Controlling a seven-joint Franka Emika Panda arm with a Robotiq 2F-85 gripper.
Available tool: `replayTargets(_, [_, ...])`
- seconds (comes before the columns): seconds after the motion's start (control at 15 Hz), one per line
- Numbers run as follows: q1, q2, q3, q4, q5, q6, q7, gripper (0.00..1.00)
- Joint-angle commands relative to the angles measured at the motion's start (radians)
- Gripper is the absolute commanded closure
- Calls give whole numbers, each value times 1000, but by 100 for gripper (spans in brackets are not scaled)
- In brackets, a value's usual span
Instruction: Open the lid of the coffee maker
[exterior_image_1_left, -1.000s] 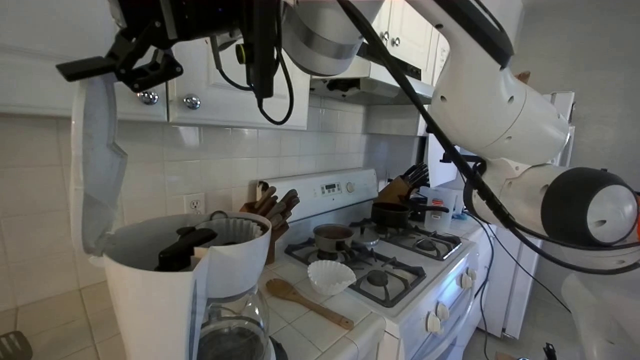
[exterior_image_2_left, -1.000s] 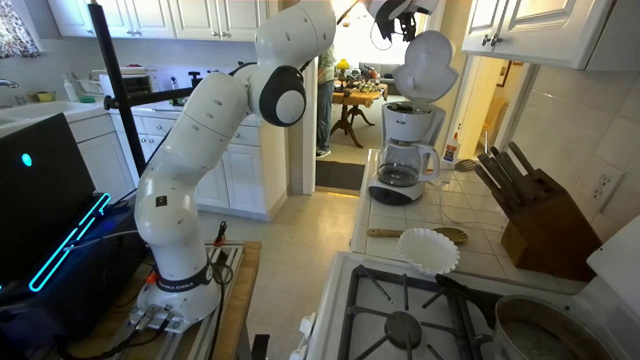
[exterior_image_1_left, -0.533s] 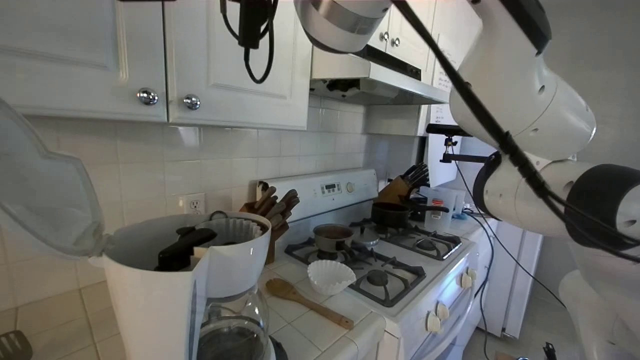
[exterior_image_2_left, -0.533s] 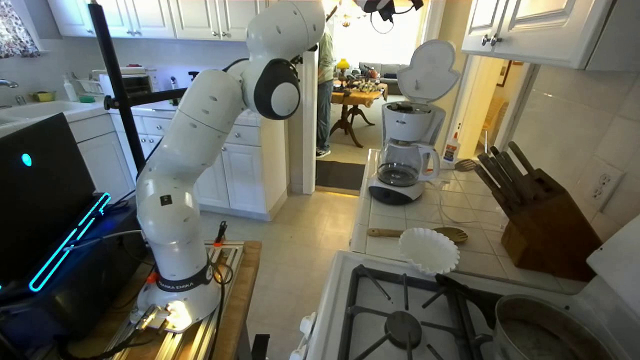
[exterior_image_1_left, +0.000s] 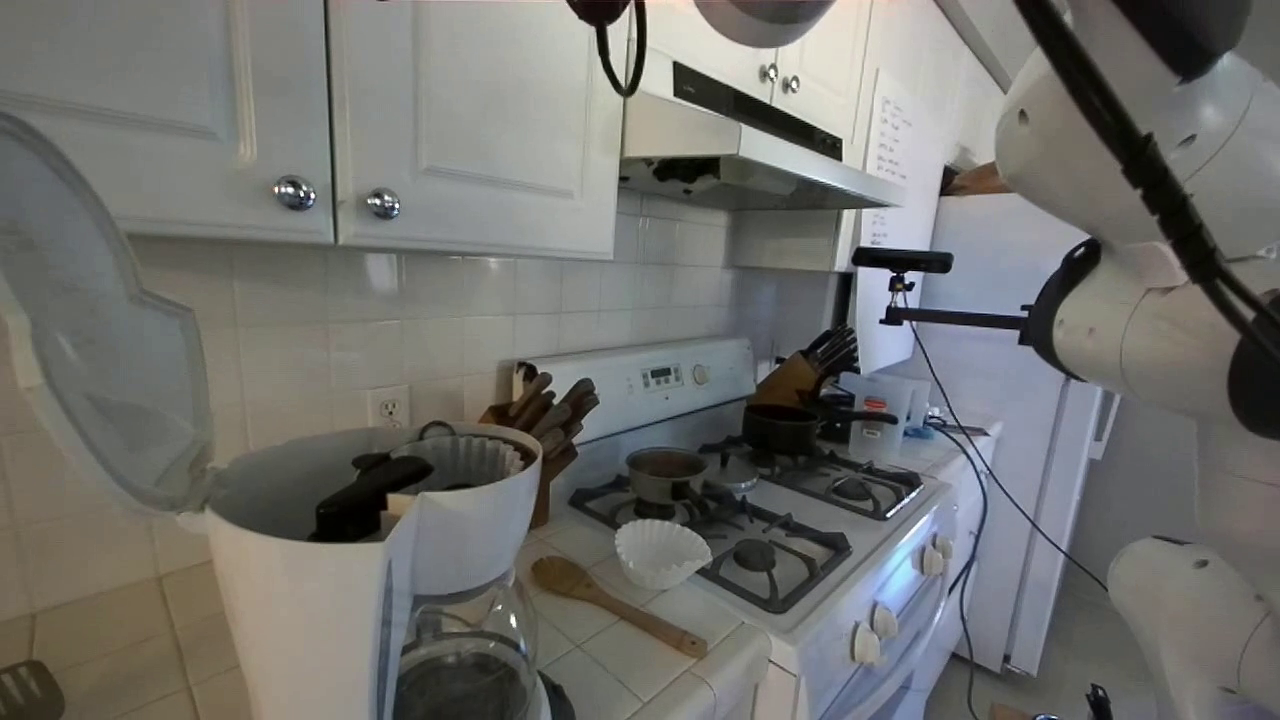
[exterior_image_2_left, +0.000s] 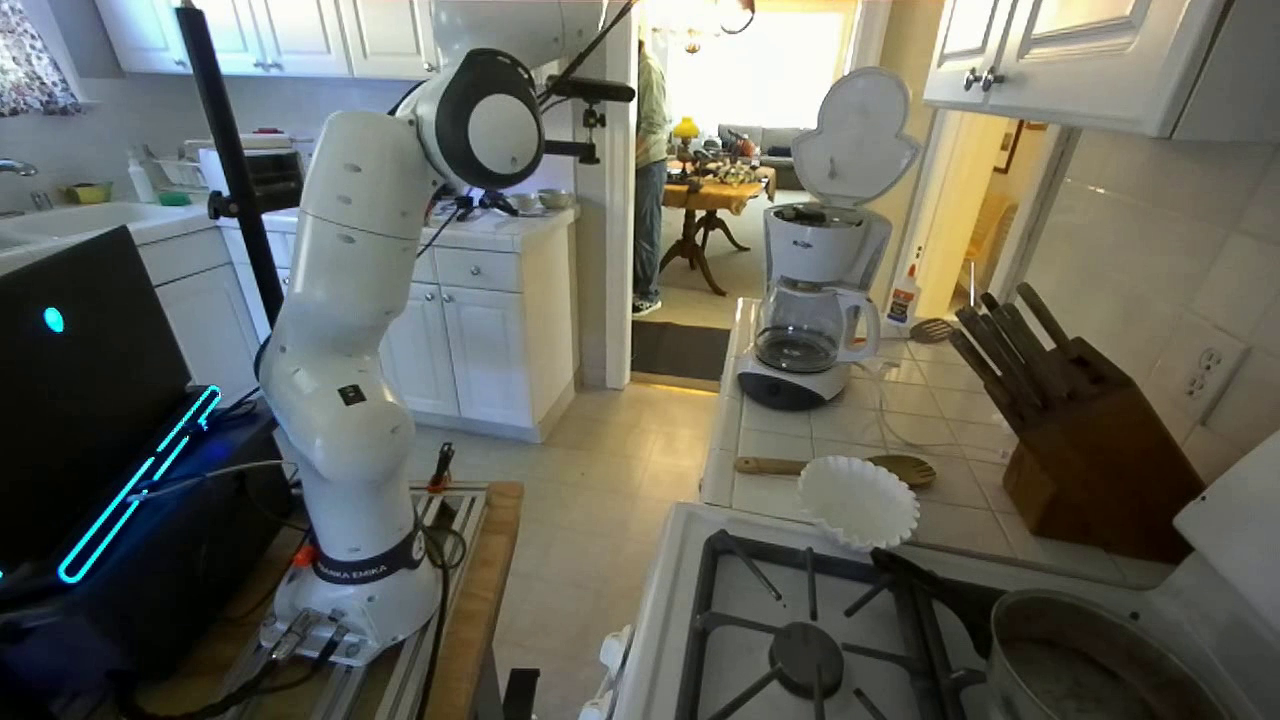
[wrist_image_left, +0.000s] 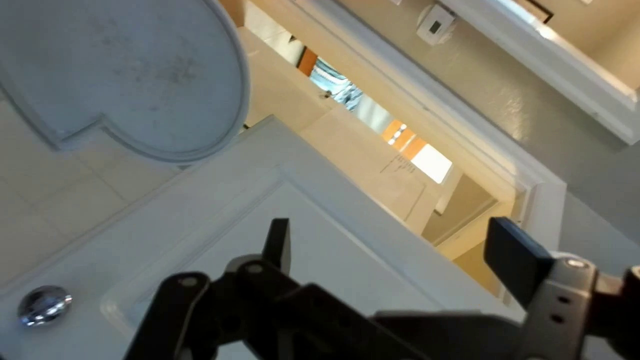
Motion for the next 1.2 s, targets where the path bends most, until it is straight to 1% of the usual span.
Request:
replayTargets(0.0, [94, -160, -98, -240, -164, -25, 232, 0])
replayTargets(0.2, [147, -254, -144, -374, -303, -77, 408, 0])
replayTargets(0.27, [156, -289, -149, -418, -332, -102, 459, 0])
replayTargets(0.4, [157, -357, -147, -508, -355, -145, 539, 0])
replayTargets(0.67, [129, -502, -145, -694, -379, -222, 686, 0])
replayTargets(0.87, [93, -622, -142, -842, -420, -282, 803, 0])
replayTargets(0.93, [-97, -652, 11, -890, -381, -301, 812, 0])
replayTargets(1.0, [-143, -689, 29, -942, -355, -319, 828, 0])
replayTargets(1.13, [-304, -763, 115, -1049, -288, -354, 837, 0])
